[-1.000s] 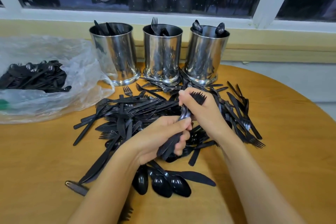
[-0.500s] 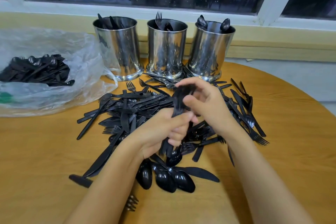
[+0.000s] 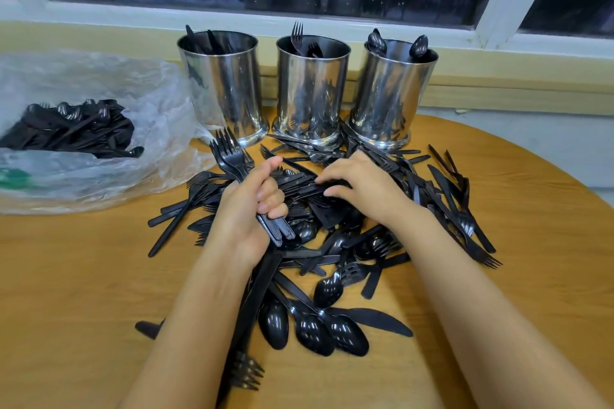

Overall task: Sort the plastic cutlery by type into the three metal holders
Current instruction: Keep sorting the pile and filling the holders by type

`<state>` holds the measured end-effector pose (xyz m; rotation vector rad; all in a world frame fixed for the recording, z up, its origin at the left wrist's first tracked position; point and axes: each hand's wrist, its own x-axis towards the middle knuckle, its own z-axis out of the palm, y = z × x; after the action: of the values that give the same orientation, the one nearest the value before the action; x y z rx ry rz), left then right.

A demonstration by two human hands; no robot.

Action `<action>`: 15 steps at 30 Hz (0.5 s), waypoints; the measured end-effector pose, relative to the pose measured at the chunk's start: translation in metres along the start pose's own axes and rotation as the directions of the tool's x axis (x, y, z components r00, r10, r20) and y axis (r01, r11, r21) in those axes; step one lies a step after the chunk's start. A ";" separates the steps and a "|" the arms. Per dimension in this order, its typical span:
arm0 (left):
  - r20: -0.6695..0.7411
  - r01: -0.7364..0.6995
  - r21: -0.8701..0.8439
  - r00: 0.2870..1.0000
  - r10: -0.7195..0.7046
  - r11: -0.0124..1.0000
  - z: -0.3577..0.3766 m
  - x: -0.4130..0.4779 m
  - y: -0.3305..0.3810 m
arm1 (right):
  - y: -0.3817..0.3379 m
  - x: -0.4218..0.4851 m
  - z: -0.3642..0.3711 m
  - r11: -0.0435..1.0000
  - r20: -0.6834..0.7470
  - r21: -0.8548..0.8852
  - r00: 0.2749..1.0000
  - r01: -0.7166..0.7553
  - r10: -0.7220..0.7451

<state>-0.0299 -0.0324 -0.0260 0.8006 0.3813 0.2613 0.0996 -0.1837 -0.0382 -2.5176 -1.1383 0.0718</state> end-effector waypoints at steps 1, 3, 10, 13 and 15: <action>0.001 -0.003 0.007 1.000 0.003 1.000 0.001 0.000 0.000 | -0.003 0.002 0.002 0.999 0.021 -0.041 1.000 -0.005 0.006; 0.000 -0.004 0.008 1.000 0.004 1.000 0.001 -0.001 0.000 | -0.006 0.003 0.002 0.990 -0.010 -0.142 1.000 0.000 -0.002; -0.010 -0.002 0.016 1.000 0.002 1.000 0.000 -0.001 0.001 | 0.009 -0.008 -0.006 0.998 -0.376 0.064 0.926 -0.003 0.027; -0.010 0.001 0.024 1.000 -0.001 1.000 0.001 -0.001 -0.001 | 0.007 -0.014 -0.016 0.975 -0.574 0.212 0.816 0.064 0.071; -0.011 0.005 0.028 1.000 -0.005 1.000 0.002 -0.001 -0.003 | 0.000 -0.020 -0.023 0.957 -0.695 0.272 0.708 0.098 0.125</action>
<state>-0.0300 -0.0357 -0.0269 0.8261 0.3978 0.2563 0.0914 -0.2059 -0.0187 -1.9767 -0.7080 -0.6355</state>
